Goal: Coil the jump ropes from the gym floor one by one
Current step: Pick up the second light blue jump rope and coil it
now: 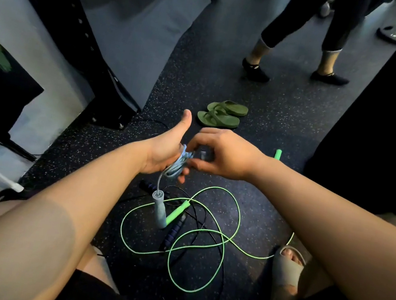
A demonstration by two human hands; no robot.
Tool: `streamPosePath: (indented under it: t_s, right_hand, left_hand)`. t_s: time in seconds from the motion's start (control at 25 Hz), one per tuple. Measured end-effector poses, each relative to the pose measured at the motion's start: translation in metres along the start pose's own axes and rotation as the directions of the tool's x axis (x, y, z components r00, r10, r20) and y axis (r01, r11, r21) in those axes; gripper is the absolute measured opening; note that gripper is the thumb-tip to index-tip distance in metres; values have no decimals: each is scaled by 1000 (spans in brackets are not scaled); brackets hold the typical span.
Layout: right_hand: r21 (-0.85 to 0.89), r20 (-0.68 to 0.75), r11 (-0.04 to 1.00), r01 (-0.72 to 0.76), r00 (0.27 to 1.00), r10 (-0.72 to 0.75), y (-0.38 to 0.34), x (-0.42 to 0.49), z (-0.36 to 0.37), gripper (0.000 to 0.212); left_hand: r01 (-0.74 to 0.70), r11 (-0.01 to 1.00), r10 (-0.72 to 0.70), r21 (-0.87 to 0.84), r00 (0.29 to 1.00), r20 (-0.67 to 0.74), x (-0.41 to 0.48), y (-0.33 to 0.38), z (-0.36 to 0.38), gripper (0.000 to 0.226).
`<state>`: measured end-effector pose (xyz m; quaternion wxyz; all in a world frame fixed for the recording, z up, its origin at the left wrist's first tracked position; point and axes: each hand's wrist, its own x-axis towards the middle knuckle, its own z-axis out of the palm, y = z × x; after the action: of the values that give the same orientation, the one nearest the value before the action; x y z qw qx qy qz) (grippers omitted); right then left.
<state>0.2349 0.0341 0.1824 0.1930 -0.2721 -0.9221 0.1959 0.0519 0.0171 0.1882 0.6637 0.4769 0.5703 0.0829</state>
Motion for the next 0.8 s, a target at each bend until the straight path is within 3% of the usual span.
streamPosePath:
  t_s: [0.12, 0.2, 0.28, 0.36, 0.44, 0.48, 0.6, 0.68, 0.72, 0.8]
  right_hand:
    - [-128, 68, 990, -67, 995, 76, -11, -1, -1, 15]
    - [-196, 131, 969, -153, 975, 181, -15, -3, 2, 13]
    - [-205, 233, 957, -205, 939, 251, -13, -8, 7, 8]
    - [-177, 326, 950, -258, 895, 304, -4, -13, 10, 7]
    - [-208, 381, 929, -304, 850, 364, 5, -18, 11, 12]
    - [-248, 402, 917, -312, 828, 391, 7, -20, 11, 13]
    - [-399, 466, 868, -296, 749, 470, 10, -25, 16, 14]
    - [-378, 451, 857, -350, 739, 500, 19, -27, 20, 23]
    - [-274, 412, 861, -427, 757, 507, 23, -26, 19, 34]
    - [120, 281, 847, -518, 836, 471, 22, -22, 12, 62]
  left_hand:
    - [-36, 998, 23, -48, 970, -240, 10, -4, -12, 142]
    - [-144, 967, 47, -209, 912, -408, 9, -3, -18, 120]
    - [-296, 846, 32, -444, 858, -512, 5, 4, -26, 103]
    - [-347, 683, -9, -643, 876, -483, -4, 9, -36, 107]
    - [-325, 601, -14, -731, 909, -416, -12, 9, -42, 101]
    - [-302, 616, -1, -727, 923, -384, -15, 9, -43, 94]
    - [-227, 791, 107, -568, 966, -237, -22, 11, -40, 79]
    - [-196, 858, 151, -474, 980, -132, -25, 13, -36, 81]
    - [-187, 877, 168, -443, 982, -82, -28, 14, -34, 84]
    - [-186, 892, 212, -411, 977, 19, -33, 14, -29, 91]
